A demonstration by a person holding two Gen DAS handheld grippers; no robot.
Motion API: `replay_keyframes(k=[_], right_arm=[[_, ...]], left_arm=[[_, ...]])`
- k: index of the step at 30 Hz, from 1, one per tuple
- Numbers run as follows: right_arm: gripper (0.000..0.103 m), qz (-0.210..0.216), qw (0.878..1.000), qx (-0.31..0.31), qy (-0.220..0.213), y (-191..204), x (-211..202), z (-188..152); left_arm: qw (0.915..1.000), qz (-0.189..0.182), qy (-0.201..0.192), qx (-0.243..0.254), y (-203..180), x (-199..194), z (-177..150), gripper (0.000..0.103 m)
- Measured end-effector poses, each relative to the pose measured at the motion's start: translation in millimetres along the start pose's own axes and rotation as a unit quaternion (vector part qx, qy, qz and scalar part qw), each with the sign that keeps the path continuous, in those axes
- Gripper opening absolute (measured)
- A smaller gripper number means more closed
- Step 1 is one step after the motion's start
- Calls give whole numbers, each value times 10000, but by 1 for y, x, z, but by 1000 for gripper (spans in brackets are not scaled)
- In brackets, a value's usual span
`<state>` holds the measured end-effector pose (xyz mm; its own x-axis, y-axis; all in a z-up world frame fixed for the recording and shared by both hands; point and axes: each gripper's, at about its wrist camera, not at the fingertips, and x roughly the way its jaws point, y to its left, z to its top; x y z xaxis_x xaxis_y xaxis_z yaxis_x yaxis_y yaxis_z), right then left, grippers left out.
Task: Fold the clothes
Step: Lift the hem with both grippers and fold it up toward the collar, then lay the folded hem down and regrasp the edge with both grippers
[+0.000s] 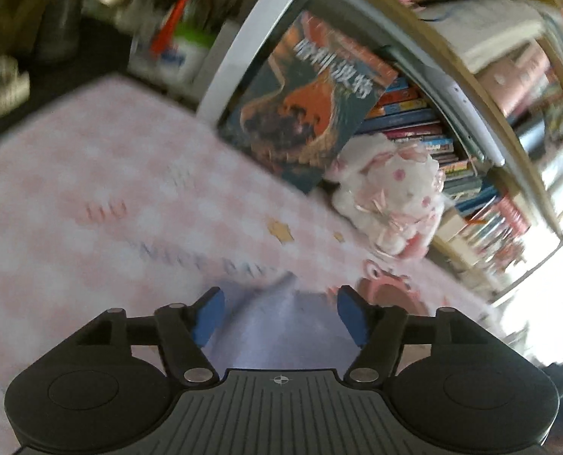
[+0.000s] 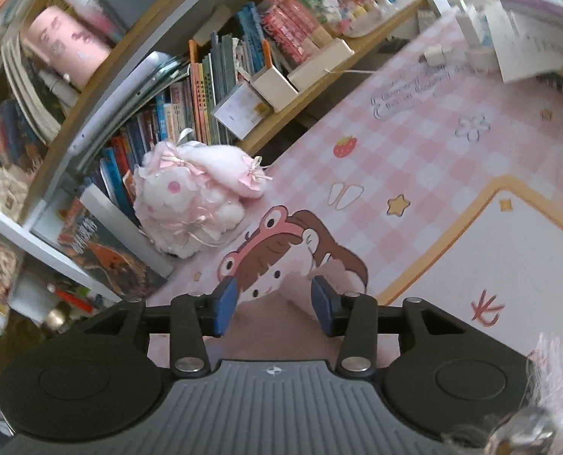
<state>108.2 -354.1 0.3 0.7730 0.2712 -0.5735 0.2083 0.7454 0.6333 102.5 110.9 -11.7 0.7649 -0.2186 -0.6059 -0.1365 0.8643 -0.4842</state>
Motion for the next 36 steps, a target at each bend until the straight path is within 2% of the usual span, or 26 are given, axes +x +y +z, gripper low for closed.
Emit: replay_keyframes(k=[6, 10, 15, 17, 21, 23, 24, 26, 27, 28, 30, 33, 34, 36], right_arm=[[43, -388, 9972, -633, 118, 2, 2, -9], [46, -749, 9884, -1314, 145, 7, 2, -20], [51, -904, 9718, -2165, 250, 18, 10, -29], [51, -859, 9661, -2408, 346, 22, 19, -29], [51, -1038, 9539, -2744, 628, 26, 42, -25], [47, -1055, 9504, -2826, 762, 25, 51, -23], [45, -1016, 9509, -2805, 824, 23, 54, -22], [41, -964, 9514, -2774, 928, 19, 62, -21], [30, -949, 9506, -2793, 971, 17, 67, -21], [9, -934, 9497, -2813, 1015, 16, 73, -21], [7, -907, 9502, -2799, 1023, 15, 76, -17], [7, -251, 9758, -2070, 659, 9, 51, 6], [7, -78, 9811, -1856, 537, 6, 44, 13], [7, -88, 9830, -1752, 543, 2, 55, 18]], left_arm=[[9939, 240, 119, 1066, -4, -1, -11, 67], [9872, 340, 216, 1541, -7, 8, -19, 67], [9865, 205, 199, 1614, -14, 24, -15, 67], [9843, 279, 192, 1730, -19, 30, -15, 67], [9806, 489, 209, 1888, -29, 35, -18, 64], [9787, 546, 200, 1969, -33, 36, -21, 63], [9771, 594, 223, 2032, -36, 38, -23, 57], [9733, 733, 320, 2151, -39, 49, -26, 31], [9723, 853, 344, 2149, -39, 51, -26, 4], [9712, 976, 366, 2141, -39, 54, -26, 5], [9819, 830, 32, 1701, -33, 35, -18, 5], [9893, 779, -264, 1204, -22, 16, -10, 5], [9896, 844, -136, 1158, -17, 25, -10, 5], [9892, 984, 147, 1074, -8, 45, -12, 5]])
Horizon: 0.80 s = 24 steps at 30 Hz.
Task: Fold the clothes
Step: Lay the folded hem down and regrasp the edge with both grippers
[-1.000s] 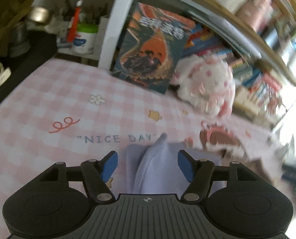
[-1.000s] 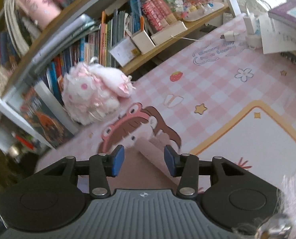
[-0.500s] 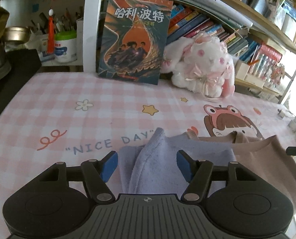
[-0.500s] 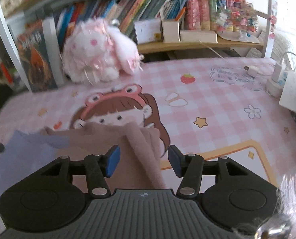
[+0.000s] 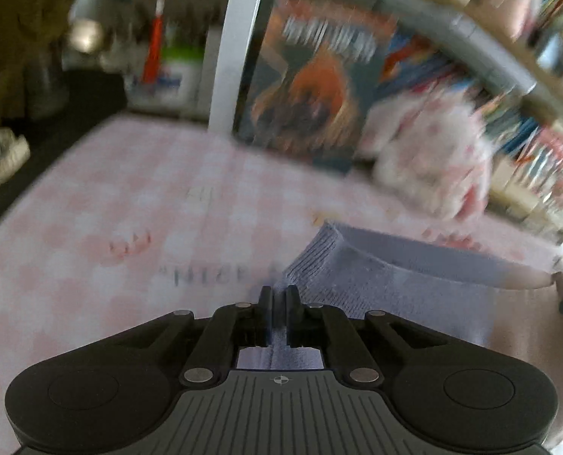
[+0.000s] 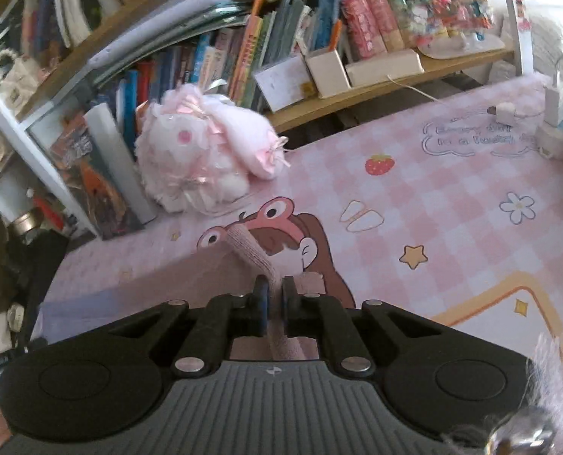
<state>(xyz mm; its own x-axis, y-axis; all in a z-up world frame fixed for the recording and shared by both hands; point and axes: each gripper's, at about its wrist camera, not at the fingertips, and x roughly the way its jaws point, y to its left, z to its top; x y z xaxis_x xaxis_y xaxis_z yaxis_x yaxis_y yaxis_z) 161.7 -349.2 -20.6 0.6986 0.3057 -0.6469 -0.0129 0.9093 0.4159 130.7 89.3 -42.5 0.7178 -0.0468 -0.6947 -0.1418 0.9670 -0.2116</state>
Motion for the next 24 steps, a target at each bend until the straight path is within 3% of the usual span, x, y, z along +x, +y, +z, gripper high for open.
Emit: replay_keyframes(k=[2, 4, 8, 10, 13, 15, 18, 20, 21, 24], right_arm=[[7, -270, 9991, -99, 317, -4, 27, -4], [7, -509, 9970, -194, 552, -8, 51, -12], [10, -532, 9974, -71, 473, -10, 52, -14], [28, -695, 9963, -209, 452, -7, 47, -14], [33, -773, 9952, -473, 376, -3, 34, -16], [35, -806, 9938, -673, 359, -2, 21, -21], [35, -861, 9934, -624, 432, -6, 5, -36], [35, -901, 9936, -475, 480, -9, -1, -45], [35, -935, 9936, -427, 474, -10, -2, -50], [35, -1038, 9932, -294, 443, -12, -4, -61]], left_arm=[[9995, 185, 180, 190, -4, 17, -6, 5], [9993, 238, 123, 243, -6, 18, -8, 8], [9995, 233, 167, 159, -1, 18, -6, 17], [9995, 196, 104, 223, 0, 10, -7, 23], [9994, 138, 5, 323, 1, -2, -7, 35], [9991, 72, -30, 424, 0, -9, -10, 36], [9981, -37, 85, 611, -4, -7, -15, 36], [9977, -94, 135, 660, -7, -3, -16, 21], [9977, -99, 154, 654, -8, -2, -15, 6], [9990, -290, -101, 327, -3, -16, -9, 5]])
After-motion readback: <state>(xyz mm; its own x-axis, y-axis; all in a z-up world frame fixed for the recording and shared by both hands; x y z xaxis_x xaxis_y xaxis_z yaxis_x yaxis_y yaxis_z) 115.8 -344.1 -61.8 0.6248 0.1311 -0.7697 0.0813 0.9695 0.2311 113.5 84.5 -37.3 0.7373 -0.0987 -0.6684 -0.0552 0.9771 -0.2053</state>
